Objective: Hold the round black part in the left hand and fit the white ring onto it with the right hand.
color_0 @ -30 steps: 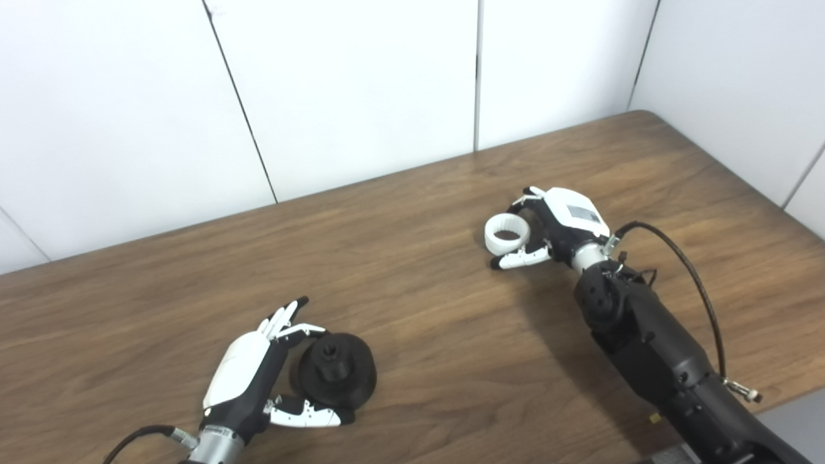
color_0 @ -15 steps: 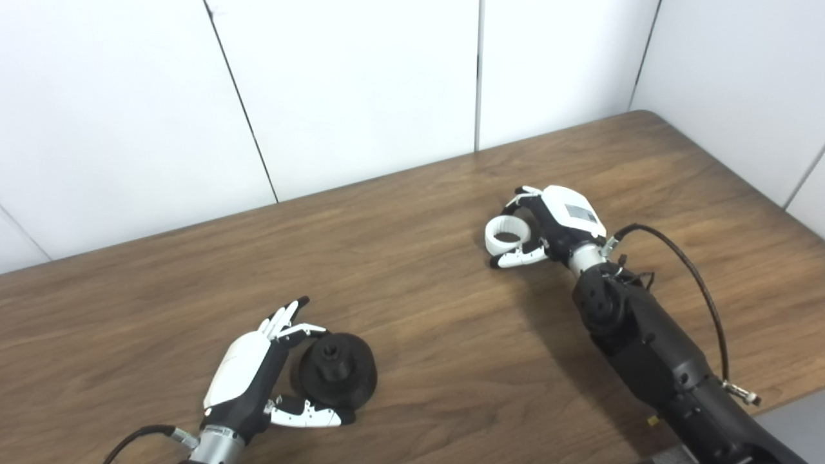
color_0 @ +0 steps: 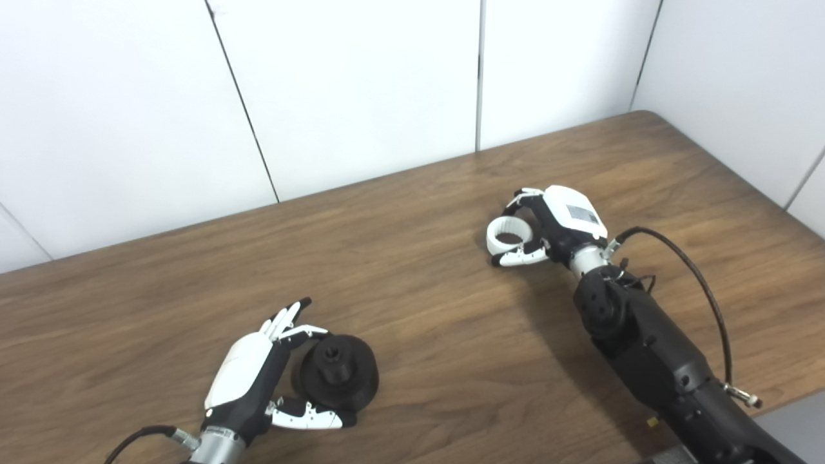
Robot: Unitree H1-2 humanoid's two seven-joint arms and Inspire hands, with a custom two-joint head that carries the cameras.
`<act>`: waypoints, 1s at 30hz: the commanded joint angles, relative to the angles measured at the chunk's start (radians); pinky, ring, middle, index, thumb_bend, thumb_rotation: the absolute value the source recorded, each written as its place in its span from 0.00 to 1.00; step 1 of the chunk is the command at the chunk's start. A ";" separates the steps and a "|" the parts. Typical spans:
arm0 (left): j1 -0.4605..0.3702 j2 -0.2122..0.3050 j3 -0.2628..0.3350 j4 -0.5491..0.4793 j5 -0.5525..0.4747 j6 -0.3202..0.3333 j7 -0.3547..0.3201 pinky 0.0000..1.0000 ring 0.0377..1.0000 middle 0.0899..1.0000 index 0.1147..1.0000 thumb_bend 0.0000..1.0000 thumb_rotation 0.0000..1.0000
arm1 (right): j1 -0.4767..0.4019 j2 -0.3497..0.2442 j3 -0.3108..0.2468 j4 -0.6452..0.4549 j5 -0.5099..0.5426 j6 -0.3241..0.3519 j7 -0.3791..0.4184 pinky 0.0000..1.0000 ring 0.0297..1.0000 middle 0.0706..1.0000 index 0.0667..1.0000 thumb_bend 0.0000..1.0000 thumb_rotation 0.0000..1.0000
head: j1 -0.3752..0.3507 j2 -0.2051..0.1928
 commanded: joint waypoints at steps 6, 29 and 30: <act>-0.017 0.009 0.006 -0.026 0.011 -0.007 0.008 1.00 1.00 1.00 0.57 0.90 0.29 | -0.032 -0.016 -0.014 -0.008 -0.011 -0.009 -0.019 0.77 0.83 0.85 0.61 0.67 0.20 | 0.003 0.002; -0.023 0.001 0.006 -0.020 0.017 -0.003 0.011 1.00 1.00 1.00 0.57 0.91 0.28 | -0.057 -0.024 -0.065 -0.176 0.001 -0.040 -0.018 0.81 0.81 0.84 0.59 0.68 0.21 | -0.003 0.004; -0.023 0.000 0.006 -0.018 0.016 -0.004 0.012 1.00 1.00 1.00 0.57 0.91 0.28 | -0.062 -0.026 -0.068 -0.191 0.001 -0.036 -0.010 0.82 0.81 0.84 0.59 0.68 0.21 | -0.004 0.004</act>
